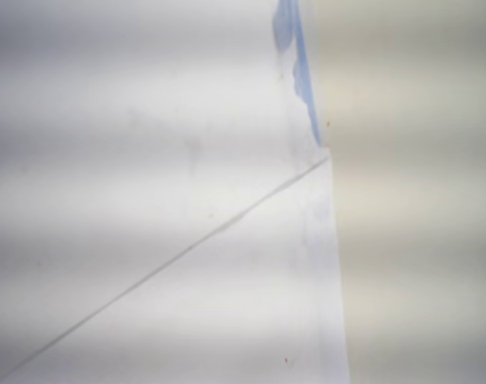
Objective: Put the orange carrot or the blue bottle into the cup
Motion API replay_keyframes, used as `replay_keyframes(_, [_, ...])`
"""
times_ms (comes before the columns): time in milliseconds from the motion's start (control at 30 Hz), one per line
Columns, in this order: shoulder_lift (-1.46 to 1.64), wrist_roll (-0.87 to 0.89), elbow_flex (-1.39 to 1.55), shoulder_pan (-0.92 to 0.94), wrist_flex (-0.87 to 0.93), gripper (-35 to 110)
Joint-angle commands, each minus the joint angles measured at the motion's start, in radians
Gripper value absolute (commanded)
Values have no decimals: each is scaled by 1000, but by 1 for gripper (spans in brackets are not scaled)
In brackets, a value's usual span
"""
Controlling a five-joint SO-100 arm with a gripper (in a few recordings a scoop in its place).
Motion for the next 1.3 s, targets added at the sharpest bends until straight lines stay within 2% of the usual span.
replay_keyframes(0, [25, 3, 41, -3, -75, 35])
replay_keyframes(267, [26, 0, 227, -160, -140, 35])
replay_keyframes(733, [28, 0, 298, -150, -141, 35])
replay_keyframes(1033, [28, -2, 295, -150, -141, 17])
replay_keyframes(1267, [109, -3, 311, -152, -130, 16])
